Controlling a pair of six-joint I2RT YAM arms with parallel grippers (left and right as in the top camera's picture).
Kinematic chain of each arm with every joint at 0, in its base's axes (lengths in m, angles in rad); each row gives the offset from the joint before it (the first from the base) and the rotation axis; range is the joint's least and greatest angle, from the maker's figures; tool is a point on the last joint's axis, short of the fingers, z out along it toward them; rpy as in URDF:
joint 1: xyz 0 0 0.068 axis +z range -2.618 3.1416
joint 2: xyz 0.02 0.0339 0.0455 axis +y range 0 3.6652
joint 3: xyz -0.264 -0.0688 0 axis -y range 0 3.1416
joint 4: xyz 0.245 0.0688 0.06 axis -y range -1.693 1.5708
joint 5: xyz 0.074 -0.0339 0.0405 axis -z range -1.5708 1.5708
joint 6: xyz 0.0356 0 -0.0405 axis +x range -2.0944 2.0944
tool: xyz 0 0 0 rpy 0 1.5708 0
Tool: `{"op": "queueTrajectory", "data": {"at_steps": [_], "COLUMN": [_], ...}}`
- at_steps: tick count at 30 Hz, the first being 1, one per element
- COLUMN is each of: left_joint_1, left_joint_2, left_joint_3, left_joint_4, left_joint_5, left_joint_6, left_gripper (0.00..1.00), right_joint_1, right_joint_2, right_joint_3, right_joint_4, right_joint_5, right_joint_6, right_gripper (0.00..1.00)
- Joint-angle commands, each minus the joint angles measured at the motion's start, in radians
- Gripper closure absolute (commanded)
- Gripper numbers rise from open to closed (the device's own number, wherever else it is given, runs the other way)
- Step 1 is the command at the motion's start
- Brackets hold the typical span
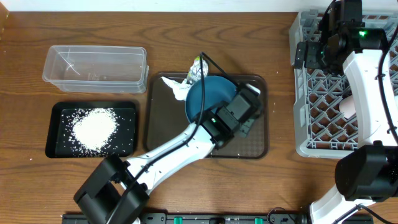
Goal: Sort waste into correct bins and load items into the dishwasher rack
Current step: 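Swing the empty bowl back and set it on the brown tray, then open the left gripper and withdraw it to the black tray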
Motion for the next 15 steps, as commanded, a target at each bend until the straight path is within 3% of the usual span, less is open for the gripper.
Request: {"op": "queueTrajectory", "data": {"at_steps": [1,8,15], "left_joint_1": [-0.034,-0.032,0.144], "left_joint_2": [0.001,-0.101,-0.327], "left_joint_3": [0.018,0.019,0.019], "left_joint_4": [-0.01,-0.098,-0.303], "left_joint_5": [-0.018,-0.022,-0.03], "left_joint_6": [0.006,-0.058,-0.117], "left_gripper": [0.65,0.64,0.54], "right_joint_1": [-0.003,-0.003,-0.003], "right_joint_2": [0.0,0.0,0.0], "right_joint_3": [0.0,0.0,0.0], "right_joint_4": [-0.002,-0.002,-0.001], "right_joint_5": [0.007,0.007,0.005], "right_joint_6": [0.015,0.015,0.016], "right_gripper": [0.01,0.01,0.01]}}
